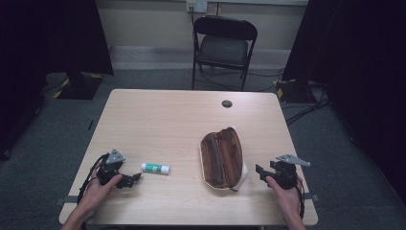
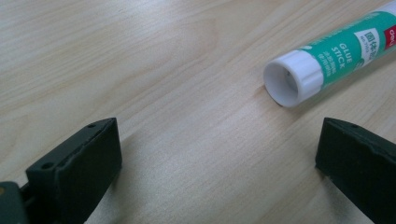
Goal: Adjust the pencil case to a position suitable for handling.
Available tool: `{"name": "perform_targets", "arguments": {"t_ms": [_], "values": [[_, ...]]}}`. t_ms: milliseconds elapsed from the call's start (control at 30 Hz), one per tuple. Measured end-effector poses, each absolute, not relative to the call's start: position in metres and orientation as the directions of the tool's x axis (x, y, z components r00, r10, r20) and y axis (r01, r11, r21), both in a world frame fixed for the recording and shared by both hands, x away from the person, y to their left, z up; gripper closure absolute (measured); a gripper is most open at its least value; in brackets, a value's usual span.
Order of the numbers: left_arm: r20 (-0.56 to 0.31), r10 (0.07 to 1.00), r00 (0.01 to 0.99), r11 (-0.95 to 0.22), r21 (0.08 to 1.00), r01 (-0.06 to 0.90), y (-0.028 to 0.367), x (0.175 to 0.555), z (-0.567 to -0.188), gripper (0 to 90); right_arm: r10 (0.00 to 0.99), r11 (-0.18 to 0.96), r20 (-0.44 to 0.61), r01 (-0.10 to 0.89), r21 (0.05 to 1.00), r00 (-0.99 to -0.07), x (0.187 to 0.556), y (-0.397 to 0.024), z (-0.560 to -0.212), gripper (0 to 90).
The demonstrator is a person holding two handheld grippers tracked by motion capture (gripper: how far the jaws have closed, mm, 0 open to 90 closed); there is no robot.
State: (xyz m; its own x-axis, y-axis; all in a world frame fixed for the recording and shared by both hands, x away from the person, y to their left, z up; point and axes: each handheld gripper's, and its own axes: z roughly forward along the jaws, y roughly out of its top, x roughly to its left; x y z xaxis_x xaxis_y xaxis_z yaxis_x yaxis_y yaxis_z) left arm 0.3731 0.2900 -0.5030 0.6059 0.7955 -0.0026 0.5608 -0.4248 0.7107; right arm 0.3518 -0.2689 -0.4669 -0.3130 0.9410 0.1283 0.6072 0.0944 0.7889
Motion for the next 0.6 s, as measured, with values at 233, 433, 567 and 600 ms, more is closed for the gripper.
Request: {"name": "perform_targets", "arguments": {"t_ms": [233, 433, 567, 600], "values": [[-0.005, 0.797, 0.604, -0.421, 0.713, 0.561, 0.290, 0.373, -0.503, 0.0, 0.923, 0.091, 0.135, 0.545, 0.833, -0.360, 0.338, -0.265, -0.440, 36.2], [-0.003, 0.796, 0.606, -0.424, 0.711, 0.561, 0.290, 0.373, -0.503, 0.0, 0.926, 0.093, 0.105, 0.488, 0.868, -0.363, 0.334, -0.258, -0.428, 33.3], [-0.003, 0.796, 0.606, -0.425, 0.711, 0.561, 0.290, 0.373, -0.503, 0.0, 0.919, 0.089, 0.101, 0.452, 0.887, -0.380, 0.333, -0.252, -0.416, 33.1], [-0.003, 0.796, 0.606, -0.425, 0.711, 0.561, 0.290, 0.373, -0.503, 0.0, 0.915, 0.088, 0.104, 0.444, 0.892, -0.391, 0.332, -0.250, -0.412, 33.0]]}}
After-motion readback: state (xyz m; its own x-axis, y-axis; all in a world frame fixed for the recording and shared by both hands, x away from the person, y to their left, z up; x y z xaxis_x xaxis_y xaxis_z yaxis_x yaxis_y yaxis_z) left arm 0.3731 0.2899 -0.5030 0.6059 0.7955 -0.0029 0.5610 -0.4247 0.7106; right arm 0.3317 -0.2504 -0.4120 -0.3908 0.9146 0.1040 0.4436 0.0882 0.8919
